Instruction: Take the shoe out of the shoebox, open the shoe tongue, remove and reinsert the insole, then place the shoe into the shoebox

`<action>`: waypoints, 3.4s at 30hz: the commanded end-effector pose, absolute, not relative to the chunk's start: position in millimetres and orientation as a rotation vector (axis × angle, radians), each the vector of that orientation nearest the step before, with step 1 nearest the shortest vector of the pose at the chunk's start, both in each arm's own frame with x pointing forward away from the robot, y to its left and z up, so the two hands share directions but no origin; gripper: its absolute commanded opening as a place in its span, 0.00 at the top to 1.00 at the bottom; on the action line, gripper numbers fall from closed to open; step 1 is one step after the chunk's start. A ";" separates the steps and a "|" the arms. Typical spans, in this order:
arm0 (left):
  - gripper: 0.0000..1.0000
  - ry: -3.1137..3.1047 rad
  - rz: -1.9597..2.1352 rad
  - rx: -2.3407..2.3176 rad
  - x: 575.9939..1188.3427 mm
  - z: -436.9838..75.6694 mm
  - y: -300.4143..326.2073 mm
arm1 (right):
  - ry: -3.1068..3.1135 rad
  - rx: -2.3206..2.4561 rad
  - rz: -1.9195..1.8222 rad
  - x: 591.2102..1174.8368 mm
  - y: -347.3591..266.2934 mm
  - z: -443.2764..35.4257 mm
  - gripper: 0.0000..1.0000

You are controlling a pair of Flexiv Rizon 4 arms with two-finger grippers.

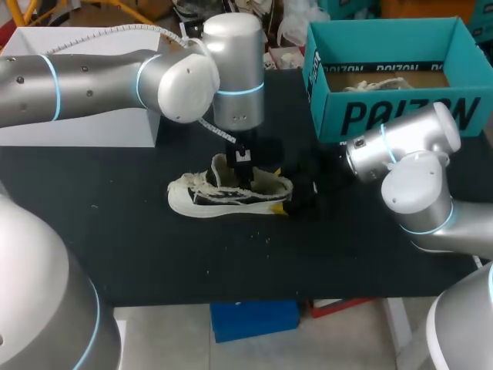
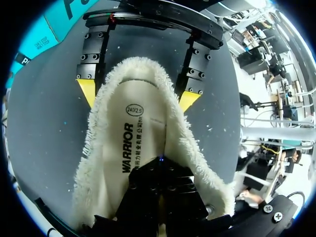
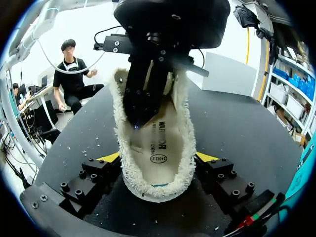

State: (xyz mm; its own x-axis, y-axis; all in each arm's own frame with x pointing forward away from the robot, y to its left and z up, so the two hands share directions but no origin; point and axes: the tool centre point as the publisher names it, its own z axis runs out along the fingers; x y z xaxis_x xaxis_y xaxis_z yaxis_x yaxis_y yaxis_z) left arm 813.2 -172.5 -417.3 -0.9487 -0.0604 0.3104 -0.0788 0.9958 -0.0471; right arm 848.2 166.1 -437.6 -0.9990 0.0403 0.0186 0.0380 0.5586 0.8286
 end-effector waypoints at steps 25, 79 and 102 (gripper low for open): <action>0.69 -3.185 -0.258 0.488 810.7 -455.6 -146.5 | 2.773 0.073 1.471 850.0 166.4 -440.4 1.00; 1.00 -3.450 -0.059 0.386 851.9 -467.2 -120.4 | 2.773 0.073 1.471 850.0 166.4 -440.4 1.00; 1.00 -3.408 0.239 0.352 823.0 -415.7 -105.1 | 2.773 0.073 1.471 850.0 166.4 -440.4 1.00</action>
